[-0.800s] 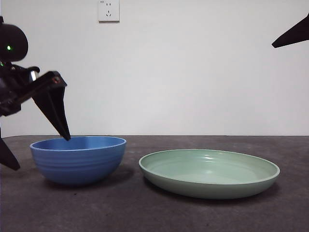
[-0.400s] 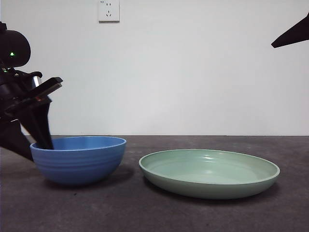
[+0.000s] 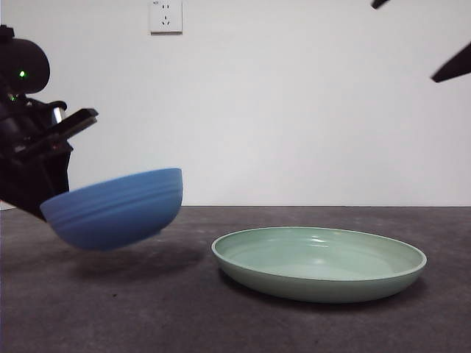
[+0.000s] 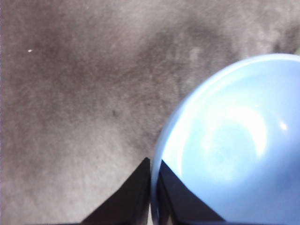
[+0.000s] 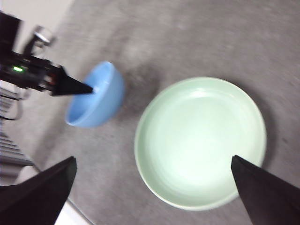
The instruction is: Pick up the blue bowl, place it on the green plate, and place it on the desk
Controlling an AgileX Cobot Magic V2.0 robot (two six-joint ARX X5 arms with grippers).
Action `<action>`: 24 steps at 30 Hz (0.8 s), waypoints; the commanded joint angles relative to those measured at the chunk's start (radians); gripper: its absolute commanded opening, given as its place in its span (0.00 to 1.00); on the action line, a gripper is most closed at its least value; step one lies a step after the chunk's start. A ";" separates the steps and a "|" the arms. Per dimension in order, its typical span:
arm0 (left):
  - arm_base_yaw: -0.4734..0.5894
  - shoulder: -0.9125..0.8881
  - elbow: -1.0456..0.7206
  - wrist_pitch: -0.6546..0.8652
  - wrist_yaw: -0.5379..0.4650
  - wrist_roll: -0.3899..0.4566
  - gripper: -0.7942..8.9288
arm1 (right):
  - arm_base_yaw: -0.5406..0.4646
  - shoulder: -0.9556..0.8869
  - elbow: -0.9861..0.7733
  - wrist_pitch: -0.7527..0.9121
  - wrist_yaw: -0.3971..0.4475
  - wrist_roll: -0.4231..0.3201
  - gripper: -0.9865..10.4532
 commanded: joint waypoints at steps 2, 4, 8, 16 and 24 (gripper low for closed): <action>-0.023 0.011 0.093 -0.054 -0.063 0.005 0.09 | 0.003 -0.046 0.021 -0.041 0.059 -0.019 0.56; -0.041 0.011 0.136 -0.087 -0.086 0.005 0.09 | 0.002 -0.077 0.021 -0.061 0.087 -0.019 0.56; -0.098 0.017 0.235 -0.160 -0.110 -0.019 0.09 | 0.001 -0.150 0.022 -0.100 0.122 -0.022 0.56; -0.272 0.143 0.475 -0.256 -0.145 -0.025 0.09 | 0.001 -0.314 0.022 -0.207 0.272 -0.047 0.56; -0.430 0.343 0.676 -0.282 -0.180 -0.016 0.09 | 0.001 -0.443 0.022 -0.285 0.367 -0.060 0.56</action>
